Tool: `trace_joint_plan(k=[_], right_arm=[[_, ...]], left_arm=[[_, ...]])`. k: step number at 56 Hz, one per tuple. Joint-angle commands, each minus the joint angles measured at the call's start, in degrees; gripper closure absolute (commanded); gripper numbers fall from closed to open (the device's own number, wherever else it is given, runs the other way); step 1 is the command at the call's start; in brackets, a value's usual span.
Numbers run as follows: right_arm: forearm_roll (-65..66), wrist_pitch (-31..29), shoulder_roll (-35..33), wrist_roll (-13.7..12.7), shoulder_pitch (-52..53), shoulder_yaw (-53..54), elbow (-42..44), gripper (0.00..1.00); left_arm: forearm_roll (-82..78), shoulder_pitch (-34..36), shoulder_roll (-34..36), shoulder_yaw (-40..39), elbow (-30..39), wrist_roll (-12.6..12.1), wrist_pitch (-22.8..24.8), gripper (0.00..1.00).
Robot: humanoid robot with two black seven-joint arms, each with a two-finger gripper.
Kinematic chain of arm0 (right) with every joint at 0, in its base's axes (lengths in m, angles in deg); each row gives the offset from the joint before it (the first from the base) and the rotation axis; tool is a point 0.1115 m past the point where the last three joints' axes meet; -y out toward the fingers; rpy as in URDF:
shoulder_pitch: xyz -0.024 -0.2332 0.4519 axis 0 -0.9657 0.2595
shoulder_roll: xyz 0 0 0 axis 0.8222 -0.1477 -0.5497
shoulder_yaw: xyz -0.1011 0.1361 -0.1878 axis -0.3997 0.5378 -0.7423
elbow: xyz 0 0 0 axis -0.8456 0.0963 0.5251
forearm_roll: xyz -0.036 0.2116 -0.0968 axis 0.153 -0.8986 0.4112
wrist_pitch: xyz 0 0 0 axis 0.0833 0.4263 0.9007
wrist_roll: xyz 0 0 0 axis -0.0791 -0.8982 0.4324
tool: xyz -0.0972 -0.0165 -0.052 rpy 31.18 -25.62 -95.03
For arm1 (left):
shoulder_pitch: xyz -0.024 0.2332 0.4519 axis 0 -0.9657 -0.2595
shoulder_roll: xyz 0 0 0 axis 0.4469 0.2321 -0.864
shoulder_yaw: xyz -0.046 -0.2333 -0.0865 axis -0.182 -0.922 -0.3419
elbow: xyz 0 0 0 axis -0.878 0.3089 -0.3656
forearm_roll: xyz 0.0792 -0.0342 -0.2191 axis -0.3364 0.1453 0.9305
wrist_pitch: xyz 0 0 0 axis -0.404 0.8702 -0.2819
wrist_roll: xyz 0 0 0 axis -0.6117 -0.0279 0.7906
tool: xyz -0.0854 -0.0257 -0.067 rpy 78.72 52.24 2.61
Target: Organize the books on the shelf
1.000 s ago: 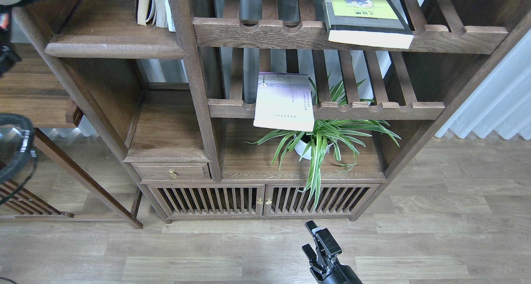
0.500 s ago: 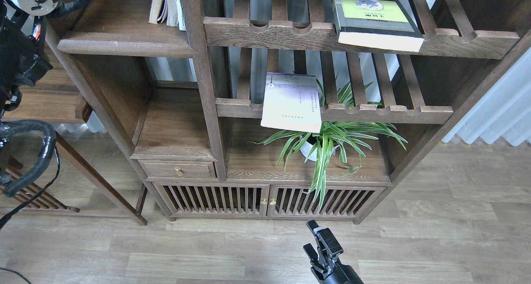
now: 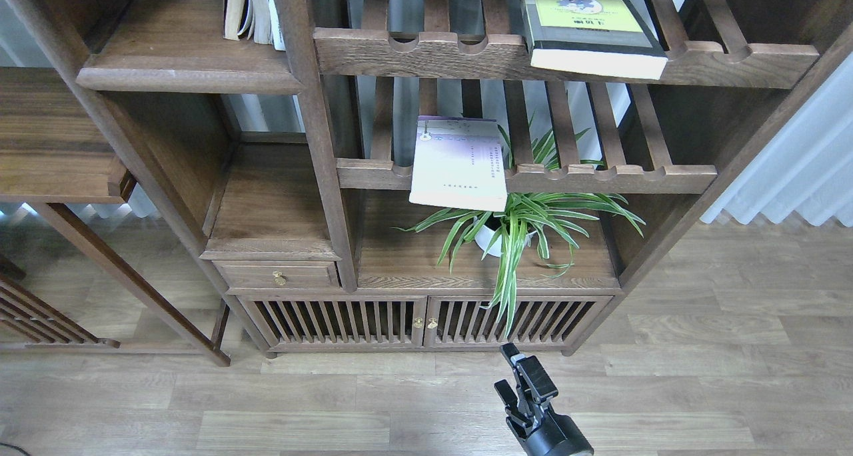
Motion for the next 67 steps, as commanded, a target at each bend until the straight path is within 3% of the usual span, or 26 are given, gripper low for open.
trace_joint_plan(k=[1,14,25,47,49,51,53,55,59,61,67], right_arm=[[-0.16,0.0,-0.05,0.04,0.25,0.13,0.01,0.01],[-0.16,0.0,-0.05,0.39,0.95,0.04,0.01,0.01],[-0.16,0.0,-0.14,0.39,0.43,0.04,0.01,0.01],[-0.16,0.0,-0.14,0.39,0.07,0.04,-0.34,0.01],[-0.16,0.0,-0.14,0.39,-0.01,0.04,-0.52,0.01],[-0.16,0.0,-0.14,0.39,-0.01,0.04,-0.6,0.01],[-0.16,0.0,-0.14,0.39,-0.01,0.04,-0.69,0.01],[-0.16,0.0,-0.31,0.39,-0.1,0.13,-0.78,0.01],[-0.16,0.0,-0.49,0.39,-0.1,0.04,-0.78,0.01],[-0.16,0.0,-0.58,0.39,-0.1,0.04,-0.78,0.01],[-0.16,0.0,-0.75,0.39,-0.1,0.13,-0.87,0.01]], left_arm=[[-0.09,-0.1,0.23,-1.74,-0.08,0.0,-0.01,0.94],[0.18,-1.33,-2.58,-4.03,-0.96,0.7,-0.01,0.94],[1.58,-1.24,-8.2,-4.47,-5.61,2.46,-0.01,0.91],[1.32,-0.98,-8.03,-3.76,-6.23,2.29,-0.01,0.87],[1.32,-1.07,-8.2,-3.76,-6.23,2.2,-0.01,0.83],[1.41,-1.33,-8.29,-3.5,-6.23,1.5,-0.01,0.73],[1.5,-1.42,-8.47,-3.33,-6.23,0.97,-0.01,0.58],[1.93,-1.59,-8.82,-2.98,-6.15,-0.26,-0.01,0.35],[3.69,-2.47,-10.05,-2.8,-5.53,-1.66,-0.01,0.06],[4.39,-2.74,-10.4,-2.62,-5.44,-1.76,-0.01,0.0],[6.68,-2.82,-10.4,-2.1,-5.18,-1.84,-0.01,0.01]])
